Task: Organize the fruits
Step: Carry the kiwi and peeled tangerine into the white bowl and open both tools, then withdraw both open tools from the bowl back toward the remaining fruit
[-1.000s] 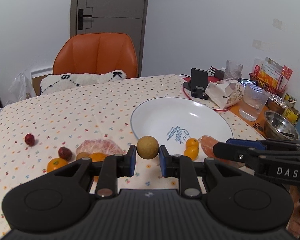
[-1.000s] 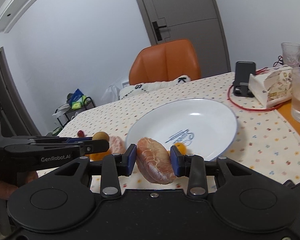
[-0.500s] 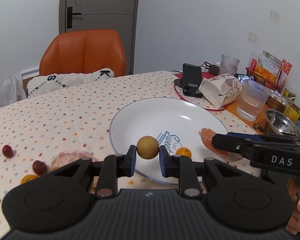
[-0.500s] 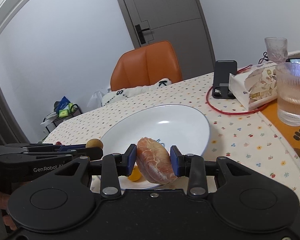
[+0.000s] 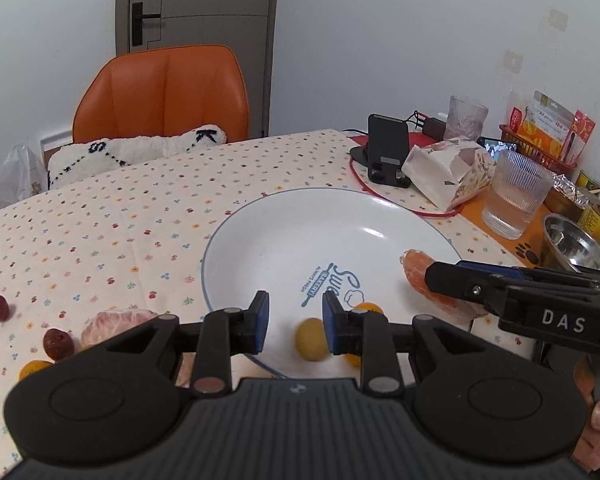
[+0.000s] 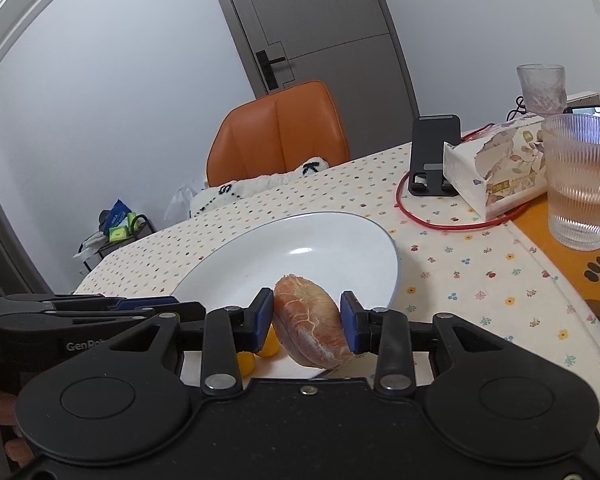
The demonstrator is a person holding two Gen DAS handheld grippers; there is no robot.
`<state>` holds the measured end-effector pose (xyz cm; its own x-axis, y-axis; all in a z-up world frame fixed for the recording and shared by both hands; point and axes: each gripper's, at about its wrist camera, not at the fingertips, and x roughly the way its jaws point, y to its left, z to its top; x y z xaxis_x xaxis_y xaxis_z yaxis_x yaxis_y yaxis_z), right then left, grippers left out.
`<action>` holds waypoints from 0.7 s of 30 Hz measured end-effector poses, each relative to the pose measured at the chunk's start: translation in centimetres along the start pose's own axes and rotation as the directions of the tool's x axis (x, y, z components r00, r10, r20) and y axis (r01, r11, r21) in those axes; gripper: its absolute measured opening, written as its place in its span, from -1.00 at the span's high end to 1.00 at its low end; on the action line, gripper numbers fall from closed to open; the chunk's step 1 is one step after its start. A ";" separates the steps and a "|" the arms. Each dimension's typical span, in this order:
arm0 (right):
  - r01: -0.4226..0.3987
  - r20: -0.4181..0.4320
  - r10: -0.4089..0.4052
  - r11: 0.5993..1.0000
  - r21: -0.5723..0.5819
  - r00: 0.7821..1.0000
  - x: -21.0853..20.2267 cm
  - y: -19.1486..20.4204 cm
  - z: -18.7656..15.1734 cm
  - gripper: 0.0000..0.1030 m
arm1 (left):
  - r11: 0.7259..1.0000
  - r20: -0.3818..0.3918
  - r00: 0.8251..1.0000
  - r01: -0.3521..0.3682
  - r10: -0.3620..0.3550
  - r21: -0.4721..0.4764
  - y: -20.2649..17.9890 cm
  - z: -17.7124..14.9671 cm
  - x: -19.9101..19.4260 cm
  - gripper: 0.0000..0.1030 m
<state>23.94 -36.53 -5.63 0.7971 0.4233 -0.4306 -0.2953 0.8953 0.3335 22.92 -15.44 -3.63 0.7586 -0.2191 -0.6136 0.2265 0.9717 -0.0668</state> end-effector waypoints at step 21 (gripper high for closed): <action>-0.040 0.011 0.041 0.999 -0.012 0.999 -1.9 4.1 0.4 -0.04 | 0.991 0.052 0.992 -0.107 0.111 -0.076 4.1 -1.2 -5.9 -0.57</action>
<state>21.42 -33.74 -3.16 0.7904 0.4577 -0.4071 -0.3334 0.8790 0.3409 18.64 -10.10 -1.19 0.8097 -0.1140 -0.5756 0.0969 0.9935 -0.0605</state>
